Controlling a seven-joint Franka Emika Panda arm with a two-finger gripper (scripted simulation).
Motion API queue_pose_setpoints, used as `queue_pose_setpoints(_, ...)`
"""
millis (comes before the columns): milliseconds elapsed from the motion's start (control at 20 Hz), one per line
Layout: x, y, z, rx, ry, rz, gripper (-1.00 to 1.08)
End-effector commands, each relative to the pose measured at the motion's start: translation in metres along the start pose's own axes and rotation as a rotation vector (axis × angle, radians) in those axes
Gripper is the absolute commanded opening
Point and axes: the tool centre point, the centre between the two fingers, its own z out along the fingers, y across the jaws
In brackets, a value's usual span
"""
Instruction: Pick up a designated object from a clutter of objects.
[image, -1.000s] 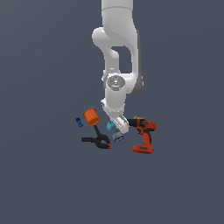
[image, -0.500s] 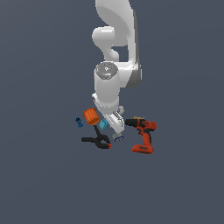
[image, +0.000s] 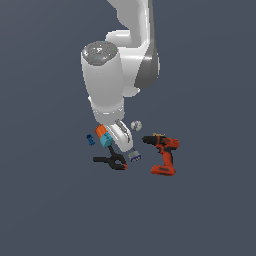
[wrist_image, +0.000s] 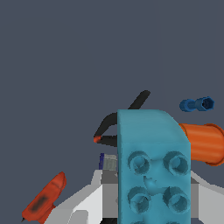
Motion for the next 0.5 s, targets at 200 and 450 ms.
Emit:
queue_pose_setpoints(200, 0.034, -0.011, -0.052, 0.000, 0.000, 0.000, -1.00)
queue_pose_setpoints(450, 0.056, -0.019, -0.084, 0.000, 0.000, -0.001, -1.00)
